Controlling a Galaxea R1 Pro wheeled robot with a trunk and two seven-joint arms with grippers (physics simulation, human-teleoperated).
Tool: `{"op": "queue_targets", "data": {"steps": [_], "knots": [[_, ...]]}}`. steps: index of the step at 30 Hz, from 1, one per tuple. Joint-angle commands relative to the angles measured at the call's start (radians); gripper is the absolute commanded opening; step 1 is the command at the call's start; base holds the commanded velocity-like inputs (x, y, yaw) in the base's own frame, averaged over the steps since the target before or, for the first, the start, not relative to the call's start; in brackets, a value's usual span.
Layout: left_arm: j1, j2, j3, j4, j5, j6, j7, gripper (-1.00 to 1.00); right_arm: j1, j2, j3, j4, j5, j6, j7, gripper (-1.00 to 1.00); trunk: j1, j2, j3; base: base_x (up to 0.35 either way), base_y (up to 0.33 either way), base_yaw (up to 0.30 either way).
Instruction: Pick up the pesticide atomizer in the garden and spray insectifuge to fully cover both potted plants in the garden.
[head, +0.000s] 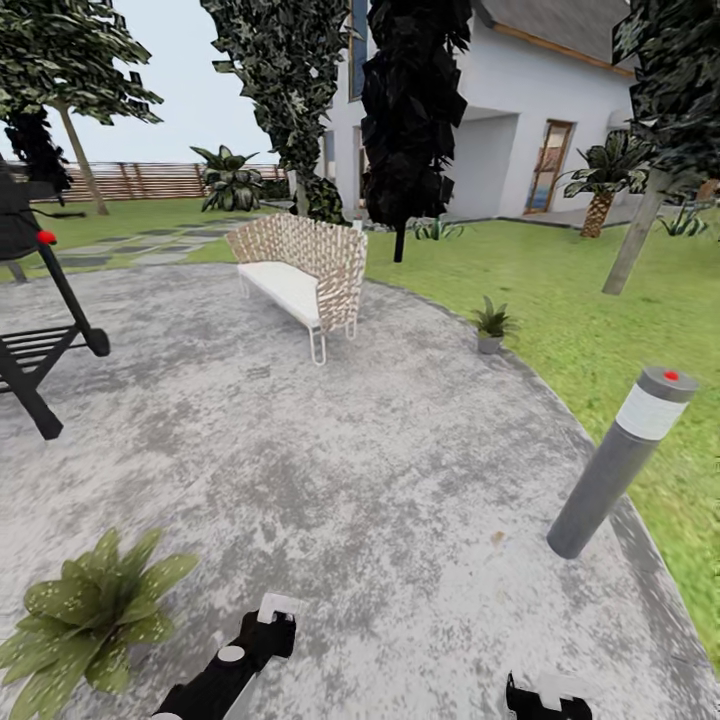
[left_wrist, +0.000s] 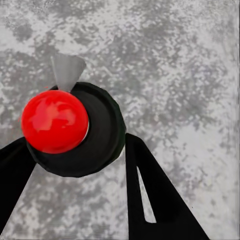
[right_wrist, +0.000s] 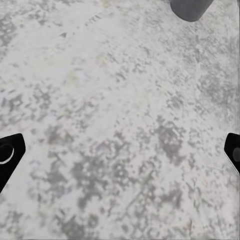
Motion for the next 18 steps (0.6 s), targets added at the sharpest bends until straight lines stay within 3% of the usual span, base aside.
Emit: {"op": "queue_targets", "data": {"steps": [1,13,18], "knots": [[0.000,0.000,0.001,0.000,-0.010,-0.003,-0.001,-1.00,-0.001,0.001,-0.006,0.000,0.011,-0.002,-0.005,1.00,0.000,0.000,-0.001,0.337,0.000,-0.300],[0.000,0.003,0.002,-0.001,-0.009,-0.003,0.000,-1.00,-0.001,0.004,-0.006,0.000,0.011,-0.002,-0.005,1.00,0.000,0.000,-0.001,0.338,0.000,-0.292],[0.000,0.003,0.002,-0.001,-0.009,-0.003,0.000,-1.00,-0.001,0.004,-0.006,0.001,0.011,-0.001,-0.005,1.00,0.000,0.000,-0.001,0.339,0.000,-0.072]]}}
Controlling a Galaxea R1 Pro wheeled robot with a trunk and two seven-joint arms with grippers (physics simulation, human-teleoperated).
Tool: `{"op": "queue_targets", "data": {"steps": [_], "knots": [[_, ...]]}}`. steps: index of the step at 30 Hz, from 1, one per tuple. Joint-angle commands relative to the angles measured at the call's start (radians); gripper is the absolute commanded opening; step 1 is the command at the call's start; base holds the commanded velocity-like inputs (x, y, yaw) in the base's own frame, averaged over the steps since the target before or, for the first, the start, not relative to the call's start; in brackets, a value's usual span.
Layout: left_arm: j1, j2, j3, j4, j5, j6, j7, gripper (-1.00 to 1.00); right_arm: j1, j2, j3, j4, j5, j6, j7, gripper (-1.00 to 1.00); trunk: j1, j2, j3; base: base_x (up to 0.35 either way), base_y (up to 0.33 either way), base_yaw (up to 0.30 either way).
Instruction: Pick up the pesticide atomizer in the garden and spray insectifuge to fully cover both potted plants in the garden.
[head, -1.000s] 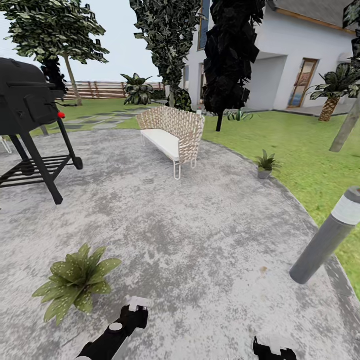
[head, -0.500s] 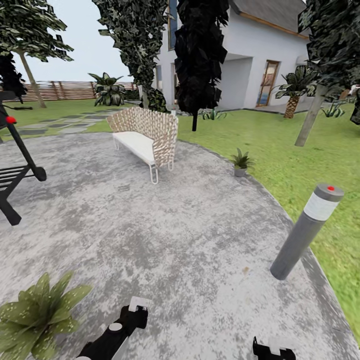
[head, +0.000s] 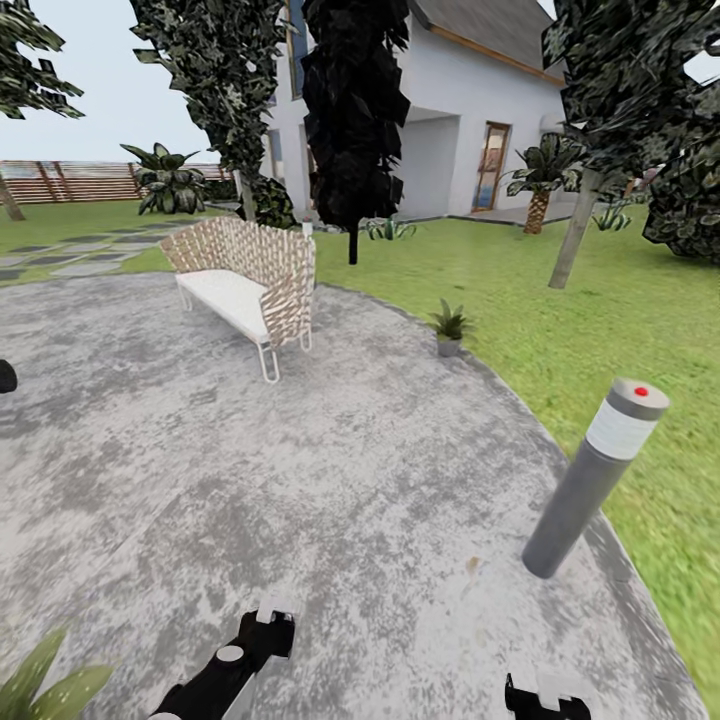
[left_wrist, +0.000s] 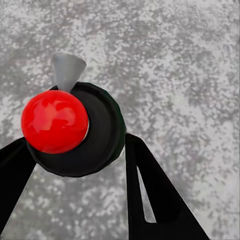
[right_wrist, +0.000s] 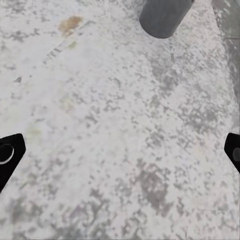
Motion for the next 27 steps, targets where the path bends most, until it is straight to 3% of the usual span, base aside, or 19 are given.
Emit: {"op": "queue_targets", "data": {"steps": [1,27], "knots": [[0.000,0.000,0.001,0.000,-0.010,-0.003,-0.001,-1.00,-0.001,0.001,-0.006,0.000,0.011,-0.002,-0.005,1.00,0.000,0.000,-0.001,0.339,0.000,-0.008],[0.000,0.000,0.001,0.000,-0.010,-0.003,-0.002,-1.00,-0.001,0.002,-0.005,0.001,0.013,-0.002,-0.005,1.00,0.000,0.000,-0.001,0.339,0.037,0.000]]}}
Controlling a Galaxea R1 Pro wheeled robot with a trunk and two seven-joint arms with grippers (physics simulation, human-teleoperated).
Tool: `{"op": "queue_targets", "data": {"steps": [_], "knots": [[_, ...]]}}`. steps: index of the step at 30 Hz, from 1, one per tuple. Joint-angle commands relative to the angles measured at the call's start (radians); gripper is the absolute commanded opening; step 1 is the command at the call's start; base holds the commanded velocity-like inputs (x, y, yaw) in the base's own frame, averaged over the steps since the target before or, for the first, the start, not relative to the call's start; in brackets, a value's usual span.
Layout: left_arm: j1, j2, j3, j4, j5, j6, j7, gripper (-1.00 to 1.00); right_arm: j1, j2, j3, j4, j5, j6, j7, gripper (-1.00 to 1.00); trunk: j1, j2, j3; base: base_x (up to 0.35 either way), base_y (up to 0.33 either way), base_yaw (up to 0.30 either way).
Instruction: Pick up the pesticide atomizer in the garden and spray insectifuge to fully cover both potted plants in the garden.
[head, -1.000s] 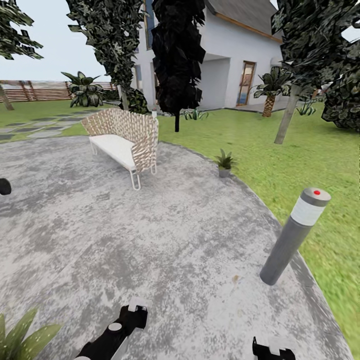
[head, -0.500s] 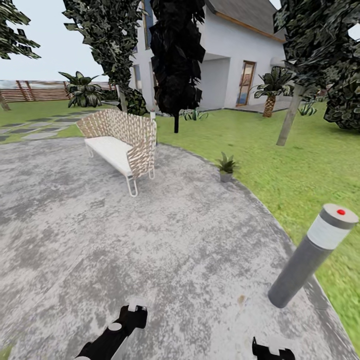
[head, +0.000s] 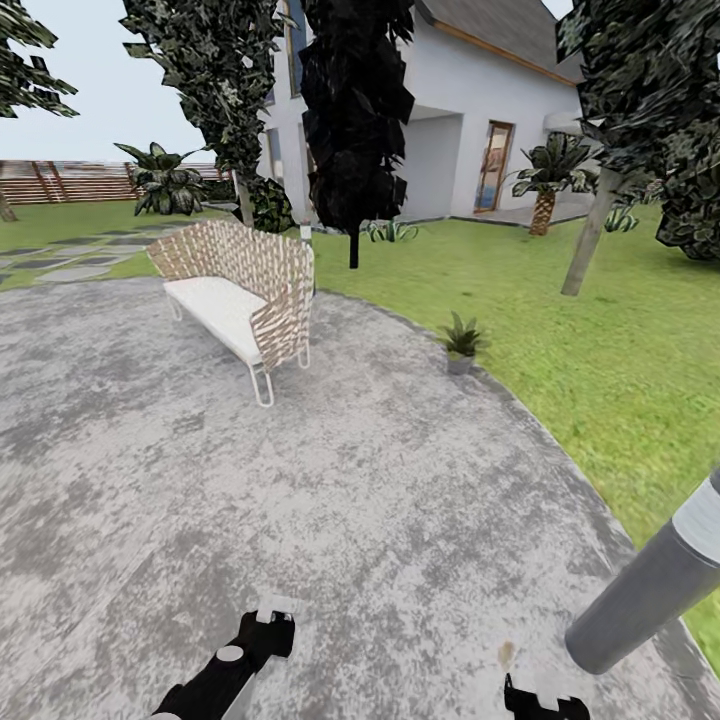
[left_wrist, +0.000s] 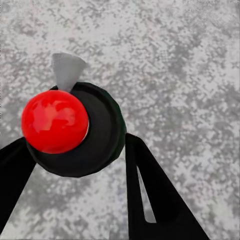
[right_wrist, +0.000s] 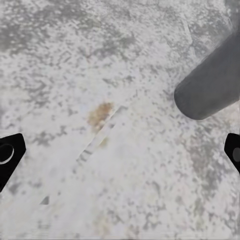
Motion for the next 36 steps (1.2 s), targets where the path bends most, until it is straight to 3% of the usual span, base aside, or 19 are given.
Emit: {"op": "queue_targets", "data": {"steps": [1,36], "knots": [[-0.001,0.000,0.001,0.000,-0.010,-0.003,-0.001,-1.00,-0.001,0.000,-0.006,0.000,0.011,-0.002,-0.005,1.00,0.000,0.000,-0.001,0.339,0.011,0.000],[-0.001,0.002,0.001,0.000,-0.011,-0.003,0.000,-1.00,-0.001,0.001,-0.006,0.001,0.012,-0.002,-0.005,1.00,0.000,0.000,-0.001,0.339,0.000,0.000]]}}
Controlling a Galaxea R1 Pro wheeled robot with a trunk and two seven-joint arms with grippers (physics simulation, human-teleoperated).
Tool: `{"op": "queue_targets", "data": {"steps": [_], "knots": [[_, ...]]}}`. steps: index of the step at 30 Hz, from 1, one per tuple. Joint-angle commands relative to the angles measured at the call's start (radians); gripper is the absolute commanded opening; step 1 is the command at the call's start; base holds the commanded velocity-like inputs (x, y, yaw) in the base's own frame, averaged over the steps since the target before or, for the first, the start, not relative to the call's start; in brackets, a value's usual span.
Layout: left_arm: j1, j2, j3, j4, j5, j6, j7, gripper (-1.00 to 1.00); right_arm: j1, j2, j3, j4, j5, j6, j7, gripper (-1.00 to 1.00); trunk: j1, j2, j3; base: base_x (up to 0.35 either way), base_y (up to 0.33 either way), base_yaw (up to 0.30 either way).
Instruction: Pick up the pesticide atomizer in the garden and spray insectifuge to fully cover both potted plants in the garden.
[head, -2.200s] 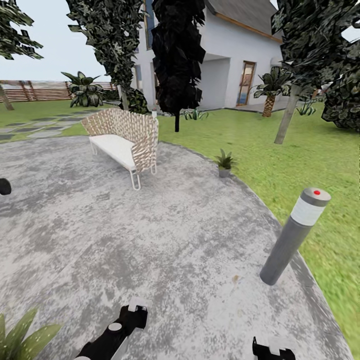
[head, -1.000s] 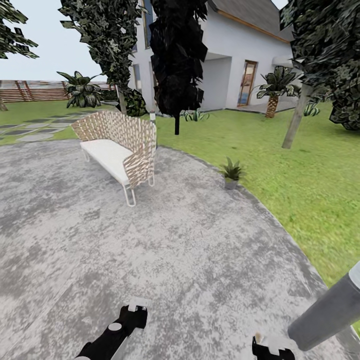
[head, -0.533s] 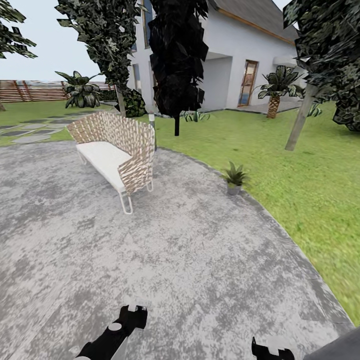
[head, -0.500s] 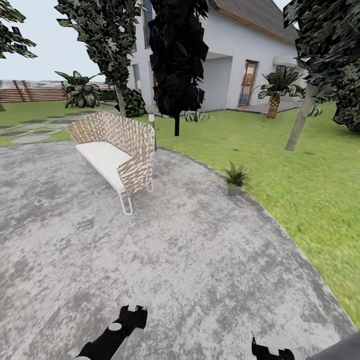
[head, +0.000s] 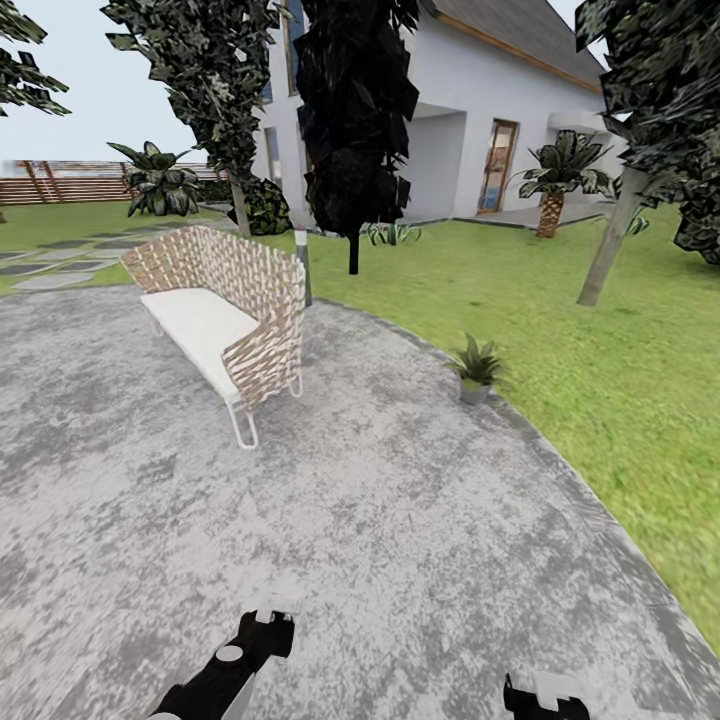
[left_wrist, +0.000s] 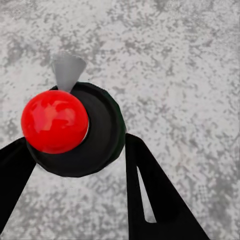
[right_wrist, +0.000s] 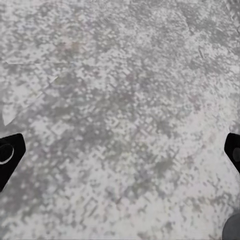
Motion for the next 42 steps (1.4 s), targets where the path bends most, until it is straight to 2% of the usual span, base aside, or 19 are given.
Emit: {"op": "queue_targets", "data": {"steps": [1,9,36,42], "knots": [[-0.001,0.000,0.001,0.000,-0.010,-0.003,-0.001,-1.00,-0.001,0.001,-0.006,0.000,0.011,-0.002,-0.005,1.00,0.000,0.000,-0.001,0.339,0.000,0.000],[-0.001,0.000,0.001,0.000,-0.010,-0.003,-0.001,-1.00,-0.001,0.001,-0.006,0.001,0.011,-0.002,-0.005,1.00,0.000,0.000,-0.001,0.339,0.000,-0.059],[-0.001,0.000,0.001,0.000,-0.010,-0.003,-0.001,-1.00,-0.001,0.001,-0.006,0.000,0.011,-0.002,-0.005,1.00,0.000,0.000,-0.001,0.339,0.000,-0.272],[-0.001,0.000,0.000,-0.001,-0.010,-0.003,-0.001,-1.00,-0.001,0.000,-0.006,0.000,0.013,-0.002,-0.001,1.00,0.000,0.000,-0.001,0.339,0.000,-0.050]]}}
